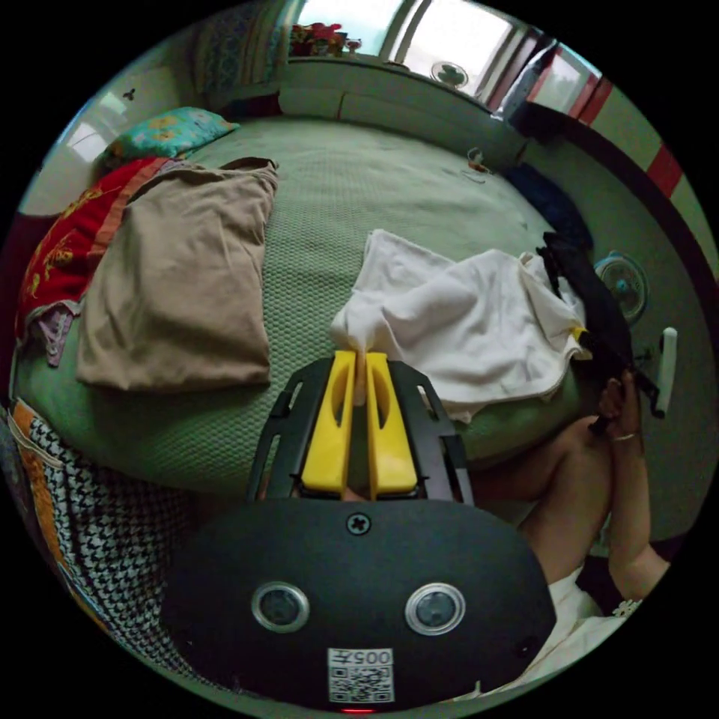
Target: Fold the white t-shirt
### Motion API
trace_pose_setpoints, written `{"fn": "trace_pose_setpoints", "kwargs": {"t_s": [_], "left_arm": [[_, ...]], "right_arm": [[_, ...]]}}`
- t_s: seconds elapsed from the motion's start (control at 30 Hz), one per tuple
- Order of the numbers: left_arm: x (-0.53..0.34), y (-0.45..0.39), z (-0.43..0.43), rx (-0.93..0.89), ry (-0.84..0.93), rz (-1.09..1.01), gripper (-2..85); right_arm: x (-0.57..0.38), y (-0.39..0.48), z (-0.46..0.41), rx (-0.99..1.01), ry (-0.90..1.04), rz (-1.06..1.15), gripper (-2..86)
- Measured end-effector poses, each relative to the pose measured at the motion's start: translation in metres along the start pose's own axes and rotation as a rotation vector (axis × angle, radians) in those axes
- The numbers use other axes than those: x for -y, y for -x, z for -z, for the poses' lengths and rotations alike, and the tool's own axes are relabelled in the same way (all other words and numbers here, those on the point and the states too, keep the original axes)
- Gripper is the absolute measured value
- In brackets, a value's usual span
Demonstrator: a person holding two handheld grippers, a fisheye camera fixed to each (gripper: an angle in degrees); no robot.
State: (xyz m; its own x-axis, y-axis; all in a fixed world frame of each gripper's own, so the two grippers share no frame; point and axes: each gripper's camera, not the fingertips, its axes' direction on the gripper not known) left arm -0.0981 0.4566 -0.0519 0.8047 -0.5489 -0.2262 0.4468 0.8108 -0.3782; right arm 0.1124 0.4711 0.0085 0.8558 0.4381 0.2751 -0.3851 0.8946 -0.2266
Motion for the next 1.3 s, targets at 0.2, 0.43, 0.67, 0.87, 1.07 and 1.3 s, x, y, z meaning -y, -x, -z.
{"fn": "trace_pose_setpoints", "kwargs": {"t_s": [0.2, 0.43, 0.67, 0.87, 1.07, 1.3], "left_arm": [[0.001, 0.004, 0.001, 0.001, -0.009, -0.019, 3.7], [0.004, 0.011, -0.004, 0.019, 0.021, -0.004, 4.0], [0.005, 0.026, 0.002, -0.022, -0.022, 0.044, 3.9], [0.005, 0.037, 0.006, -0.035, -0.03, 0.047, 4.0], [0.007, 0.053, 0.011, -0.103, -0.058, 0.099, 4.1], [0.012, 0.06, 0.015, -0.094, -0.081, 0.105, 4.2]], "right_arm": [[-0.002, -0.015, -0.001, 0.049, 0.014, -0.048, -0.8], [-0.008, 0.022, -0.002, 0.038, -0.001, 0.187, 7.2], [-0.026, 0.069, 0.0, 0.114, 0.002, 0.502, 13.3], [-0.02, 0.073, -0.007, 0.08, 0.028, 0.491, 11.1], [-0.022, 0.088, -0.01, 0.225, 0.09, 0.609, 11.6], [-0.031, 0.117, -0.031, 0.189, 0.229, 0.781, 7.8]]}}
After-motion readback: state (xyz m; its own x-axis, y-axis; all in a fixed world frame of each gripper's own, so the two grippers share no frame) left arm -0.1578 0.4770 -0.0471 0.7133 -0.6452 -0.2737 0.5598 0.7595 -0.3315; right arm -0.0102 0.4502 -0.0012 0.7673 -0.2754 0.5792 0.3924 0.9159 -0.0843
